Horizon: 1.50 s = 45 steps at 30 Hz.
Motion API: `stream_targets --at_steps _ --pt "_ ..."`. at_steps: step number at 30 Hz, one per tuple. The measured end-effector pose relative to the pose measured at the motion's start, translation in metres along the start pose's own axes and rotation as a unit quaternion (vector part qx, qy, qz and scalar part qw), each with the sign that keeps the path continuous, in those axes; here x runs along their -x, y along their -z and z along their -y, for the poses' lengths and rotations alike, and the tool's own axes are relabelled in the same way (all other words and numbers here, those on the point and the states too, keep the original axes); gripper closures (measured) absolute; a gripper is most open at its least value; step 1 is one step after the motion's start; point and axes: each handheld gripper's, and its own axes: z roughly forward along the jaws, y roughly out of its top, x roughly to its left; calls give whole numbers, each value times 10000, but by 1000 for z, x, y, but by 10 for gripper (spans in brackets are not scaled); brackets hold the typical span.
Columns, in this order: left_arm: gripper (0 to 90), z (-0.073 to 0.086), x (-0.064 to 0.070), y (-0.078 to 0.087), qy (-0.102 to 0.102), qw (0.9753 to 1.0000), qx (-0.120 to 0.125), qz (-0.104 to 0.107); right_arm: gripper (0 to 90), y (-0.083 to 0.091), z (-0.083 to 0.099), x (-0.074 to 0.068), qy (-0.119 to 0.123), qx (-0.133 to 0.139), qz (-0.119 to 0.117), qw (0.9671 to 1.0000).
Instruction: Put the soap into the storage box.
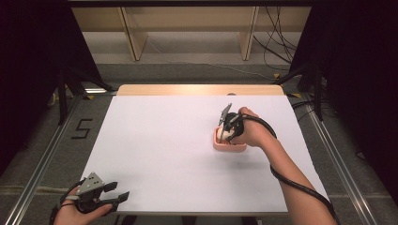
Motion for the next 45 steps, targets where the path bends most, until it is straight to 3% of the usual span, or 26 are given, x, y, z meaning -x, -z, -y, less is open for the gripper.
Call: stream_targets --at_steps 2,3,5,6,7,8,9,12,13,16,18,19,20,21,22,25,28,33,35,39,40,41,43,45 --pt "374 0 0 0 -8 10000 -5 -4 367 3 2 0 -28 128 1 9999" --pt "375 0 0 0 -8 10000 -4 -6 362 6 4 -2 -195 155 18 9997" --pt "375 0 -1 1 -45 10000 -31 -12 358 9 8 -4 -263 320 36 9991" --pt "374 0 -1 1 -39 10000 -30 -13 358 11 10 -6 -443 377 63 9983" --pt "374 0 0 0 -27 10000 21 -51 358 13 12 -6 -462 481 73 9977" --pt "375 0 0 0 -24 10000 19 -52 359 16 15 -8 -673 549 100 9962" --pt "374 0 0 0 -5 10000 -17 -8 361 17 16 -9 -661 632 111 9957" --pt "375 0 0 0 2 10000 20 -15 386 23 24 -14 -1002 859 79 9912" --pt "375 0 0 0 3 10000 26 -16 388 24 25 -15 -989 890 90 9911" --pt "376 0 -1 0 -35 9999 60 -129 400 28 33 -21 -1190 1113 216 9864" --pt "376 0 0 0 -2 10000 40 -24 406 30 38 -24 -1300 1232 239 9835" --pt "376 0 -2 1 -56 10000 -13 -74 408 31 41 -26 -1432 1262 231 9813" --pt "376 1 0 -1 -5 9998 114 -175 413 33 44 -28 -1485 1279 216 9804" --pt "376 0 -1 0 -44 9999 12 -109 416 33 47 -29 -1490 1345 268 9793" --pt "376 0 -1 0 -17 10000 23 -76 418 34 49 -32 -1596 1390 283 9769" --pt "376 0 0 0 46 9999 80 -42 442 39 58 -36 -1694 1467 261 9742" --pt "377 0 0 0 36 9999 127 -81 456 42 68 -43 -1936 1617 377 9669" --pt "377 0 1 0 51 9998 145 -95 483 45 83 -51 -2138 1700 404 9611" --pt "377 0 -1 1 -30 9999 70 -112 508 47 90 -56 -2217 1759 432 9581" --pt "377 0 0 0 49 9998 142 -108 551 47 103 -67 -2486 1873 390 9495" --pt "377 0 -1 1 -21 9999 76 -116 554 46 105 -69 -2505 1888 402 9487" --pt "377 0 -1 1 37 10000 -2 -41 558 45 109 -72 -2513 1878 361 9488" --pt "377 0 0 0 85 9999 49 -42 572 42 114 -79 -2596 1918 332 9459" --pt "377 0 -2 1 -44 9999 -8 -93 586 40 119 -84 -2660 1891 286 9448"
